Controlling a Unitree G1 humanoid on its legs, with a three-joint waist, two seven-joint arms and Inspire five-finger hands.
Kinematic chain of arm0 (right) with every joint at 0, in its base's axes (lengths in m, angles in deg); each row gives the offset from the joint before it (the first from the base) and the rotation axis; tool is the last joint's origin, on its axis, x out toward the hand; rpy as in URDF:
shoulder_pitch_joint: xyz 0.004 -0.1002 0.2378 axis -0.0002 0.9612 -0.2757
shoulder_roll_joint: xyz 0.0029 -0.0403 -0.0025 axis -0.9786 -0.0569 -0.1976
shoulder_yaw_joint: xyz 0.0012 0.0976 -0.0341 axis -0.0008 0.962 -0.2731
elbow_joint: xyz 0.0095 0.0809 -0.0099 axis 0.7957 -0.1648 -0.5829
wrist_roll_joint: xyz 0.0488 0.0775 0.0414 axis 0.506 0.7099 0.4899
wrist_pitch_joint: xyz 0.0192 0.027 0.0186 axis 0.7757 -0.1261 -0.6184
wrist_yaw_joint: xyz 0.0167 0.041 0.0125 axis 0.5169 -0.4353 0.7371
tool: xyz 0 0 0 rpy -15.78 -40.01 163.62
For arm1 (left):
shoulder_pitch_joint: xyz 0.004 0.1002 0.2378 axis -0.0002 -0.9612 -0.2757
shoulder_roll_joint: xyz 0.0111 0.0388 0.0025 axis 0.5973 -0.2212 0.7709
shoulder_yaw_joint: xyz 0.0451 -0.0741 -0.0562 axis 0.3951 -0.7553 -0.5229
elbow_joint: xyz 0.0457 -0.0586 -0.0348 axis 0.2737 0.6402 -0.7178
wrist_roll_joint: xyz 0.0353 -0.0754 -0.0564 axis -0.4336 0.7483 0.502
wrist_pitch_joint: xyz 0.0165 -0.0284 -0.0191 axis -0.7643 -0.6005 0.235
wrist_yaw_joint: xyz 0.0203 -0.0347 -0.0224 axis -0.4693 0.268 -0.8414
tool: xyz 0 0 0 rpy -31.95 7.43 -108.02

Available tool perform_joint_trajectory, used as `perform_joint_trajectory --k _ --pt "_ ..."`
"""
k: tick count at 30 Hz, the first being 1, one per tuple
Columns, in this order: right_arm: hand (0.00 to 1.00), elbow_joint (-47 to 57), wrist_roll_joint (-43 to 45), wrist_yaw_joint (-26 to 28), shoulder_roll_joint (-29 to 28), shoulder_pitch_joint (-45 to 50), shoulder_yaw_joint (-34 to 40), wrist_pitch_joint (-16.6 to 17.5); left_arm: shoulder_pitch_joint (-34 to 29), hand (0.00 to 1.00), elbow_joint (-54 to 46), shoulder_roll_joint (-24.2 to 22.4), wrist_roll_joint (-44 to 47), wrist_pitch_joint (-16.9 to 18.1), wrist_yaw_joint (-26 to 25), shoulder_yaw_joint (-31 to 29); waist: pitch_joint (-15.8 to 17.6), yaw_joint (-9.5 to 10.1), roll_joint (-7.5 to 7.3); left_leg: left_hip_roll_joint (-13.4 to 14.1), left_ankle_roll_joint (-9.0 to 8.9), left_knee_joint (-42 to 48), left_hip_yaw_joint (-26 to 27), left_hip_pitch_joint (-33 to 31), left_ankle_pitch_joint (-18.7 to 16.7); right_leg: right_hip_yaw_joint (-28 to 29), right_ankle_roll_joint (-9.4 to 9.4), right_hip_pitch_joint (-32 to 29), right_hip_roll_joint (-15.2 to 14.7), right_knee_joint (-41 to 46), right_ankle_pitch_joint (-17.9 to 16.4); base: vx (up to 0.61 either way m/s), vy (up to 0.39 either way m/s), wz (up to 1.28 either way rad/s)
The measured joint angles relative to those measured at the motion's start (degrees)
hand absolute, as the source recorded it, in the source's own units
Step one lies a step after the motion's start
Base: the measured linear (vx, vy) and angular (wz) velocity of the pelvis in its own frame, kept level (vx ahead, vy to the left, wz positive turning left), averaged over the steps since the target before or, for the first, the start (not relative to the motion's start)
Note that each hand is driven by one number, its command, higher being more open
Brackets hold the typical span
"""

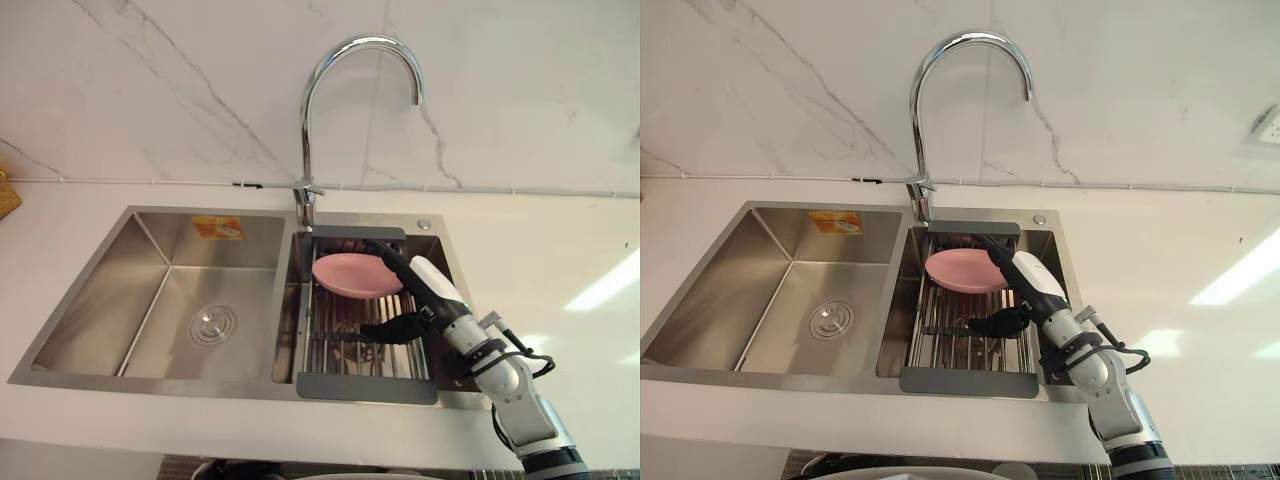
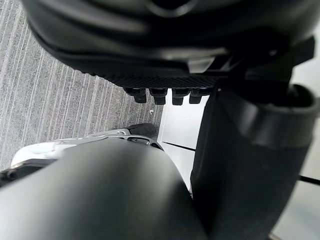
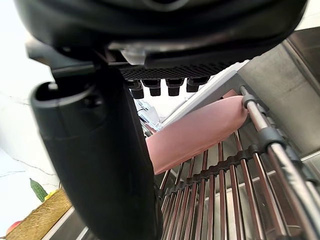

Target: Walk over to the sink, pick up the cup, carry it to the dishwasher, place the cup inside the dishwasher, then close the dishwasher door

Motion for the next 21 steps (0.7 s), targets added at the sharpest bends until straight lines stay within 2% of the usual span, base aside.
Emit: perform_joint_trajectory --k 3,4,13,21 --pt "1.00 -2.0 -2.6 -3.0 -0.1 -1.7 -1.6 0.0 0.1 1.00 -0.1 0.0 0.0 -0.1 0.0 0.0 0.0 0.36 -0.03 0.0 0.03 0.0 -0.1 0.0 0.0 -0.1 0.00 0.0 0.0 0.0 0.0 0.00 0.000 0.00" --pt "0.00 -2.1 -3.6 -3.5 -0.2 -1.8 -1.7 0.0 0.2 1.00 0.0 0.0 0.0 -0.1 0.0 0.1 0.0 0.48 -0.03 0.0 0.03 0.0 -0.1 0.0 0.0 -0.1 0.00 0.0 0.0 0.0 0.0 0.00 0.000 0.00" --pt "0.00 -6.7 -12.4 -11.9 -1.1 -4.4 -4.0 0.0 0.2 1.00 -0.2 0.1 -0.1 -0.3 0.0 0.5 0.0 0.93 -0.07 -0.4 0.16 0.0 -1.1 -0.2 0.1 -1.1 0.16 0.5 -0.3 0.0 -0.1 0.00 0.003 0.06" --pt "0.00 -9.9 -21.6 -23.8 -1.1 -7.3 -6.2 0.7 0.4 1.00 -0.5 0.1 -0.6 -0.3 0.1 0.5 0.0 1.82 -0.16 -0.6 0.32 0.0 -1.9 -0.4 0.2 -1.8 0.21 0.8 -0.5 -0.1 -0.2 0.00 0.001 0.04"
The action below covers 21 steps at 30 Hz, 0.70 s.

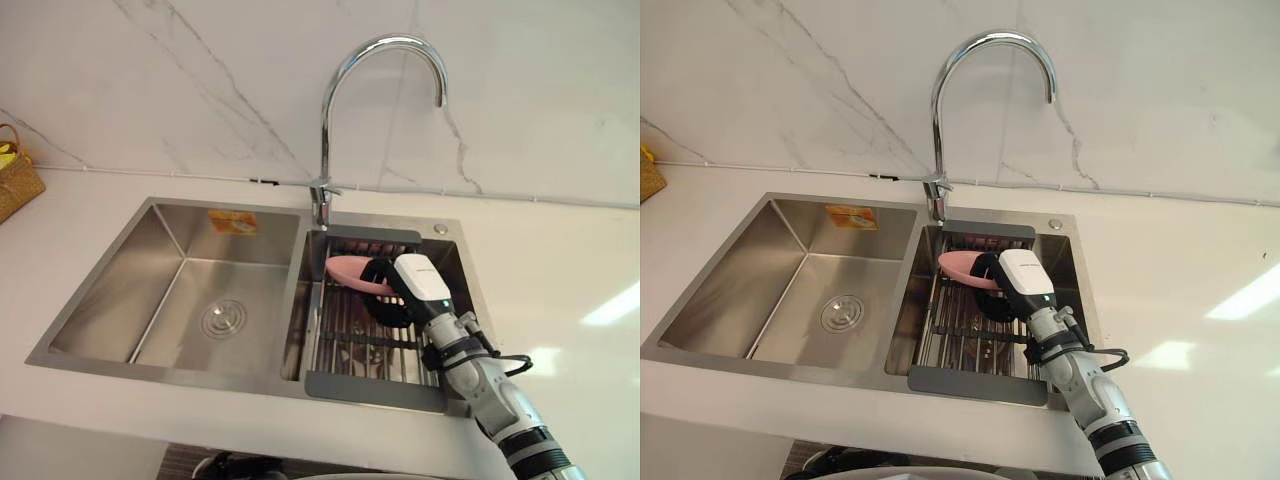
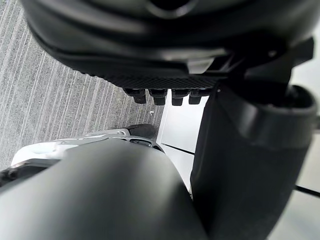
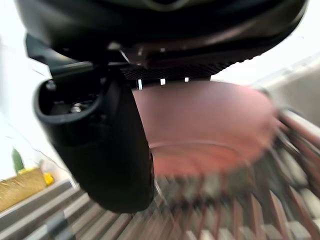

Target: Walk over to the sink, pick up the cup, carry it to the dishwasher, place the cup inside the dishwasher, then close the dishwasher door

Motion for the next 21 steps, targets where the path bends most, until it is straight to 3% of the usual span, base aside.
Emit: perform_joint_trajectory --k 1,7,16,21 --pt "0.00 -1.2 -1.8 -2.3 0.0 -0.5 0.0 0.0 0.0 1.00 -0.2 0.0 -0.1 0.0 0.1 0.0 0.1 0.15 -0.10 -0.2 0.06 0.0 -0.5 0.0 0.0 -0.5 0.10 0.3 -0.2 0.0 -0.1 -0.01 0.011 0.13" --pt "0.00 -2.8 -7.0 -4.5 0.1 -0.6 0.0 0.0 0.0 1.00 -0.8 0.2 -0.5 0.0 0.1 0.0 0.3 0.41 -0.46 -0.5 0.08 0.0 -0.8 -0.2 0.0 -0.7 0.20 0.3 -0.5 0.0 -0.1 0.00 0.005 0.03" --pt "0.00 -2.6 -7.1 -7.3 1.4 -0.6 0.0 1.0 0.0 1.00 -1.1 0.3 -0.6 -0.1 0.1 0.0 0.7 0.39 -0.63 -0.5 0.07 0.0 -0.7 -0.2 0.0 -0.6 0.20 0.3 -0.4 0.0 -0.1 0.00 0.000 0.00" --pt "0.00 3.6 -6.4 -7.6 2.6 -0.5 0.2 3.0 0.0 1.00 -1.1 0.3 -0.7 -0.1 0.1 0.0 0.8 0.22 -0.43 -0.3 0.06 0.0 -0.3 -0.2 0.0 0.1 0.19 0.0 -0.3 0.1 -0.1 0.00 -0.001 -0.04"
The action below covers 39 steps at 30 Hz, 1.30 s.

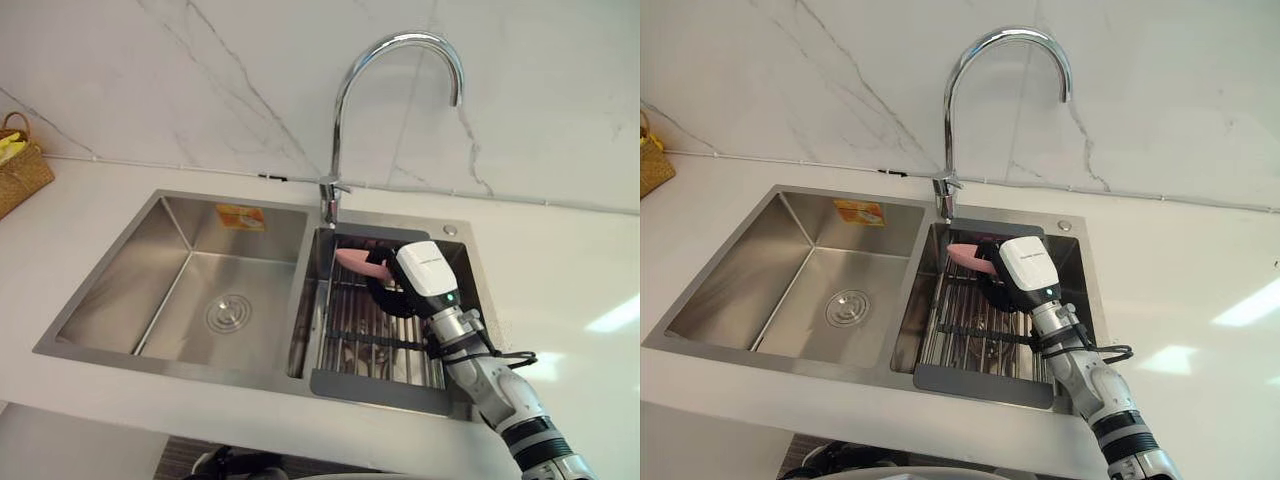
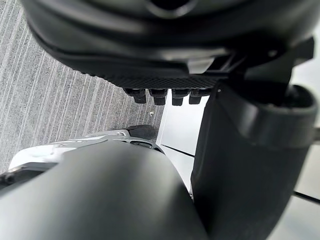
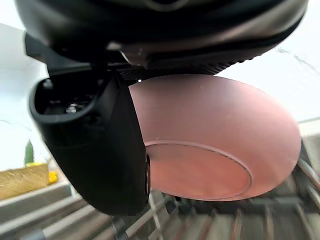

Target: Walk over to the sink, pick up the cup, carry it to the dishwasher, place the cup inside the dishwasher, then close the dishwasher door

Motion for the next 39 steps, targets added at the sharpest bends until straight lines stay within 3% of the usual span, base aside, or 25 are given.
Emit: perform_joint_trajectory --k 7,12,16,19,21,24,25,27,28,29,30,31,32,33,34,35,36,37,38,39 --pt "0.00 15.8 1.8 -0.2 0.5 -2.0 2.7 7.2 0.1 1.00 0.0 -0.1 -1.2 0.3 0.0 -0.1 0.0 -0.11 -0.05 0.2 0.00 0.0 0.9 0.2 0.0 0.6 -0.10 -0.4 0.1 0.1 0.1 0.00 -0.003 -0.06" --pt "0.00 21.2 2.1 -0.5 2.3 -3.5 5.2 8.4 0.2 1.00 0.2 0.0 -1.1 0.3 0.0 -0.1 -0.2 0.08 -0.31 0.0 0.09 0.0 0.7 0.4 0.1 0.4 -0.08 -0.3 -0.1 0.5 0.1 -0.01 0.003 0.02" --pt "0.00 21.2 1.0 -0.4 4.3 -2.7 9.6 7.7 0.2 1.00 0.4 0.2 -1.0 0.5 0.1 0.0 -0.1 -0.15 -0.77 -0.5 0.33 0.0 -0.3 0.4 0.2 0.0 0.25 -0.8 -1.0 2.9 -1.0 -0.02 0.021 0.12" --pt "0.00 21.2 0.9 -0.5 5.7 -0.3 16.3 5.6 0.2 1.00 0.3 0.9 -0.9 0.6 0.2 0.0 0.2 -0.17 -2.07 -0.9 0.38 0.0 -0.4 0.3 0.3 0.3 0.34 -2.0 -1.6 5.5 -1.9 -0.05 0.039 0.01" --pt "0.00 21.1 0.9 -1.0 5.7 1.5 19.9 3.4 0.2 1.00 0.1 1.8 -0.9 0.7 0.3 -0.1 0.3 -0.19 -3.23 -0.8 0.44 0.0 1.3 -0.4 0.4 1.8 0.17 -4.4 -1.6 6.5 -2.0 -0.07 0.035 -0.41" --pt "0.00 20.3 0.8 -4.3 5.5 5.6 23.5 -1.3 0.2 1.00 -0.1 3.1 -0.9 0.6 0.2 -1.4 1.1 -1.59 -6.34 -0.2 0.39 0.0 6.1 -0.9 0.5 5.0 -0.59 -7.4 -0.9 5.3 -1.1 -0.06 0.025 -0.82" --pt "0.00 20.3 0.8 -5.2 5.2 7.8 24.7 -3.0 0.1 1.00 -0.1 3.5 -0.9 0.2 0.2 -2.3 0.9 -1.83 -7.56 0.4 0.10 0.0 8.9 -0.9 0.2 4.5 -1.10 -9.0 -1.1 5.2 -1.1 -0.01 0.037 -1.16" --pt "0.00 19.9 0.9 -7.3 4.8 11.6 26.1 -4.2 -0.4 1.00 -0.1 4.7 -0.2 -0.9 -0.1 -2.8 0.3 -3.78 -9.24 1.9 -0.43 0.0 13.3 -0.6 -0.3 -2.5 -8.32 -10.9 -2.2 6.0 -0.6 0.03 0.027 -1.14" --pt "0.00 19.8 0.9 -8.0 4.5 12.7 26.7 -4.4 -0.7 1.00 0.6 4.9 1.3 -1.9 -0.1 -4.0 0.1 -4.62 -9.53 2.3 -0.53 0.0 14.2 -0.7 -0.4 -4.8 -10.99 -11.3 -2.5 6.5 -0.2 0.06 -0.003 -0.68" --pt "0.00 19.1 1.2 -10.3 4.2 14.8 28.4 -4.8 -1.5 1.00 0.7 5.3 3.7 -2.4 0.6 -5.8 0.1 -6.28 -9.92 2.6 -0.55 0.3 15.2 -1.0 -0.4 -7.5 -14.10 -12.3 -2.8 7.6 2.4 0.04 -0.017 -0.65" --pt "0.00 16.7 1.3 -12.9 4.1 15.6 29.7 -5.6 -1.8 1.00 0.7 4.9 4.9 -2.5 0.5 -7.1 0.0 -7.25 -9.85 3.2 -0.53 0.3 17.0 -1.2 -0.4 -9.7 -12.74 -14.1 -2.7 9.3 5.9 0.00 -0.015 -0.71" --pt "0.00 15.0 1.4 -14.2 3.8 15.6 29.8 -6.4 -1.8 1.00 0.9 4.7 4.9 -2.5 0.3 -7.6 0.0 -7.19 -9.91 3.5 -0.09 0.3 18.0 -1.4 -0.7 -10.0 -12.57 -15.4 -2.3 9.7 8.1 -0.08 -0.002 -1.18" --pt "0.00 12.0 2.0 -16.2 2.2 15.5 30.2 -8.3 -1.9 1.00 1.4 4.3 5.4 -2.4 -0.2 -8.8 -0.4 -5.96 -9.39 4.1 1.40 0.3 18.7 -2.0 -1.4 -9.4 -10.82 -16.6 0.1 6.0 14.3 -0.13 0.010 -1.42" --pt "0.00 9.8 2.5 -18.6 -0.4 15.7 30.9 -9.8 -2.4 1.00 2.1 4.2 5.8 -1.4 -1.0 -10.1 -0.5 -4.91 -8.91 6.3 2.75 0.1 22.6 -2.5 -0.6 -9.9 -11.45 -18.3 0.3 12.0 9.1 -0.13 -0.004 -1.26" --pt "0.00 9.0 3.6 -20.1 -1.5 16.3 31.4 -10.7 -2.5 1.00 1.9 4.3 5.8 -0.9 -1.6 -10.1 -0.6 -5.36 -9.06 6.8 2.78 0.3 23.1 -2.7 -0.1 -10.9 -11.89 -18.7 -0.5 18.9 3.5 -0.08 -0.049 -0.77" --pt "0.00 7.6 5.8 -23.0 -3.1 17.1 32.1 -11.9 -3.0 1.00 1.6 4.7 6.0 -0.2 -2.5 -10.0 -1.1 -6.23 -9.64 7.2 2.68 1.5 24.1 -2.7 0.2 -12.3 -10.62 -18.0 -2.8 27.7 -2.2 -0.05 -0.096 -0.59" --pt "0.00 6.6 7.9 -25.5 -3.7 17.0 32.6 -12.4 -3.2 1.00 1.5 5.8 7.4 0.2 -3.1 -10.2 -2.2 -6.02 -11.62 7.4 3.25 6.0 26.1 -4.5 -1.2 -12.1 -9.14 -17.8 -4.7 28.9 -3.6 -0.07 -0.110 -0.70" --pt "0.00 6.4 8.9 -26.3 -3.9 17.0 32.9 -12.4 -2.9 1.00 1.6 6.2 8.3 0.4 -3.4 -10.7 -2.2 -6.32 -12.45 7.6 2.37 10.0 26.9 -6.3 -3.3 -12.6 -8.88 -18.5 -3.7 27.0 -3.2 -0.14 -0.097 -0.87" --pt "0.00 6.1 9.5 -27.2 -4.3 16.4 34.0 -12.1 -2.3 1.00 2.0 6.2 9.2 -0.1 -3.8 -11.1 -2.8 -6.06 -11.86 7.4 2.86 13.5 27.6 -8.9 -6.6 -10.5 -6.87 -17.0 -1.0 18.5 -1.6 -0.15 -0.058 -1.39" --pt "0.00 4.7 10.2 -28.4 -6.0 14.9 35.6 -11.0 -3.0 1.00 2.6 5.9 9.8 0.5 -4.8 -11.8 -3.2 -4.70 -10.60 9.0 4.82 12.7 31.1 -9.6 -5.9 -8.3 -7.76 -13.5 1.5 14.1 -4.2 -0.16 -0.045 -1.44"
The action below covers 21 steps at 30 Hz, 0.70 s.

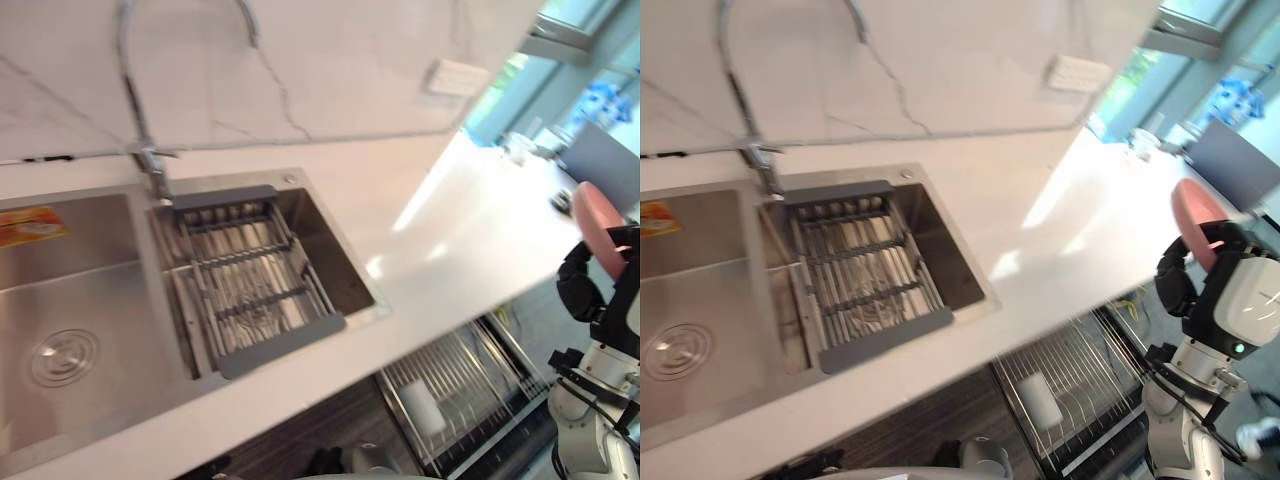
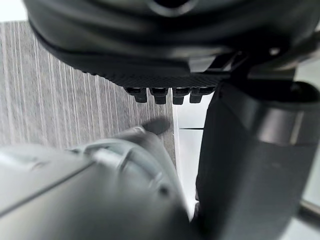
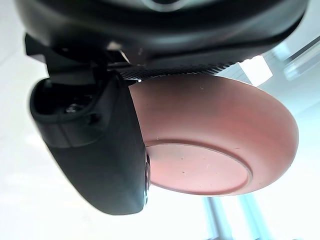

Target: Walk over to the sink, pick up the cup, carry it to the dishwasher, place the cup inside the dishwasher, then close the dishwasher door

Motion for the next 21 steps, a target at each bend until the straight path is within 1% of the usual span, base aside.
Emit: perform_joint_trajectory --k 1,2,3,4,5,6,7,8,9,11,12,13,14,16,17,18,20,21 --pt "0.00 -0.3 0.2 -0.3 -1.0 -0.1 0.7 0.5 0.1 1.00 -0.1 0.1 0.5 0.0 -0.5 0.0 0.1 -0.02 0.12 1.0 0.09 1.3 1.0 -0.4 -0.1 -0.5 0.20 0.9 -0.7 2.9 -2.2 -0.13 -0.055 -1.53" --pt "0.00 -0.7 0.5 -0.5 -2.2 0.1 1.0 1.2 0.1 1.00 -0.2 0.9 1.2 -0.1 -1.1 -0.2 0.5 -0.18 0.50 2.9 -0.23 4.2 2.5 -0.7 -0.8 -1.9 2.46 5.3 -1.1 0.9 -3.1 -0.15 -0.138 -0.96" --pt "0.00 -0.7 0.4 -0.3 -2.9 0.1 0.9 2.5 -0.1 1.00 -0.1 1.8 2.7 -0.6 -1.7 -0.3 0.4 -0.03 0.27 4.4 -0.53 7.3 3.7 -1.5 -1.5 -1.5 4.01 9.8 -1.4 -5.3 -2.6 -0.19 -0.235 -0.85" --pt "0.00 -0.5 0.4 -0.1 -3.1 0.1 0.8 3.0 0.0 1.00 -0.1 2.1 2.9 -0.8 -1.8 -0.3 0.2 -0.02 -0.30 4.6 -0.66 8.1 4.4 -1.8 -1.6 -0.6 4.90 10.8 -1.0 -8.6 -2.5 -0.26 -0.318 -0.59" --pt "0.00 -1.0 0.4 0.5 -3.1 0.1 0.3 4.0 0.5 1.00 -0.3 1.4 2.8 -0.6 -1.7 -0.1 1.1 -0.14 0.95 6.0 -1.16 9.4 4.4 -2.1 -1.3 -0.9 6.05 12.2 0.4 -12.0 -1.5 -0.26 -0.244 -0.34" --pt "0.00 -1.4 0.4 1.3 -3.1 0.4 0.2 4.3 0.5 1.00 -0.6 0.6 2.8 -0.5 -1.5 0.3 1.3 -0.10 1.77 6.3 -1.57 9.5 4.0 -2.0 -1.0 -0.9 5.81 12.1 0.8 -12.3 -1.4 -0.26 -0.163 -0.23" --pt "0.00 -2.5 0.3 2.9 -3.3 1.2 0.2 4.8 0.5 1.00 -1.0 -1.4 2.8 -0.4 -1.4 1.0 1.5 -0.24 3.32 6.3 -1.53 8.2 2.8 -1.9 0.9 -1.0 5.18 12.3 1.7 -12.1 -2.0 -0.21 -0.071 -0.01" --pt "0.00 -2.7 0.3 4.2 -3.9 2.2 0.2 4.9 0.5 1.00 -1.2 -3.4 2.7 -0.4 -1.0 1.5 1.5 -0.56 4.57 5.7 -1.54 5.4 2.5 -1.2 2.9 -1.7 5.05 12.3 1.8 -11.9 -2.1 -0.19 -0.066 0.10" --pt "0.00 -2.7 0.1 4.7 -4.2 2.5 0.1 5.2 0.5 1.00 -1.5 -4.4 2.7 -0.4 -1.0 1.8 1.7 -0.83 5.10 5.1 -1.62 3.9 2.4 -1.0 4.0 -2.2 5.02 12.2 1.8 -11.9 -2.1 -0.14 -0.057 0.20" --pt "0.00 -2.6 -1.5 6.6 -5.2 2.9 -1.2 6.2 0.4 1.00 -2.2 -5.5 2.0 -0.3 -0.5 2.9 2.8 -1.54 6.80 3.8 -1.87 -1.1 1.4 -0.7 7.8 -3.7 4.38 11.7 2.3 -11.6 -1.7 -0.11 -0.046 0.25" --pt "0.00 -2.6 -1.9 7.0 -5.3 2.9 -1.7 6.4 0.4 1.00 -2.5 -5.8 1.9 -0.2 -0.5 3.1 3.1 -1.54 7.21 3.4 -1.80 -2.0 1.1 -0.6 8.5 -4.0 4.29 11.7 2.4 -11.6 -1.7 -0.08 -0.029 0.25" --pt "0.00 -2.6 -2.3 8.1 -5.4 2.9 -3.0 6.8 0.4 1.00 -2.8 -6.3 1.8 0.2 -0.5 3.2 3.8 -1.38 8.03 3.0 -1.64 -3.3 0.7 -0.4 9.6 -4.5 4.14 11.8 2.6 -11.5 -1.5 -0.04 -0.005 0.24" --pt "0.00 -2.6 -2.6 9.1 -5.4 2.8 -4.5 7.0 0.4 1.00 -3.0 -6.8 1.7 0.6 -0.5 3.3 4.4 -1.29 8.79 2.6 -1.31 -4.2 0.0 -0.2 10.2 -5.0 4.53 12.2 2.6 -11.6 -1.1 -0.02 0.007 0.24" --pt "0.00 -2.6 -3.1 10.3 -5.4 2.7 -6.5 7.0 0.4 1.00 -3.1 -7.2 1.7 1.2 -0.6 3.3 4.8 -1.06 9.34 2.0 -1.08 -4.6 -0.8 0.0 10.4 -5.5 4.45 12.7 2.5 -11.7 -0.9 0.02 0.024 0.16" --pt "0.00 -2.7 -3.7 11.3 -5.4 2.4 -8.0 7.2 0.5 1.00 -3.2 -7.4 1.7 1.4 -0.5 3.3 5.2 -0.43 9.66 1.3 -0.99 -4.7 -1.8 0.3 10.5 -5.4 4.42 13.0 2.2 -11.8 -0.8 0.06 0.043 0.03" --pt "0.00 -3.0 -3.7 12.2 -5.3 1.9 -8.9 7.6 0.6 1.00 -3.6 -7.7 1.7 1.4 -0.5 3.3 5.7 0.24 9.86 0.5 -0.99 -4.7 -4.8 0.6 10.5 -5.1 4.61 13.4 1.8 -11.9 -0.7 0.07 0.043 -0.06" --pt "0.00 -4.7 -3.7 13.4 -5.2 0.1 -9.8 8.1 0.5 1.00 -4.2 -8.2 1.6 1.7 -0.5 3.3 6.2 0.88 10.34 -0.5 -1.59 -4.7 -7.3 0.9 10.0 -4.7 5.13 13.7 1.0 -11.9 -0.6 0.09 0.064 -0.09" --pt "0.00 -6.1 -3.7 14.1 -5.1 -0.9 -10.2 8.1 0.5 1.00 -4.4 -8.5 1.6 1.7 -0.4 3.3 6.5 1.30 10.70 -1.1 -1.58 -4.7 -7.7 0.9 9.6 -4.5 5.48 13.7 0.5 -12.1 -0.4 0.09 0.082 -0.05"
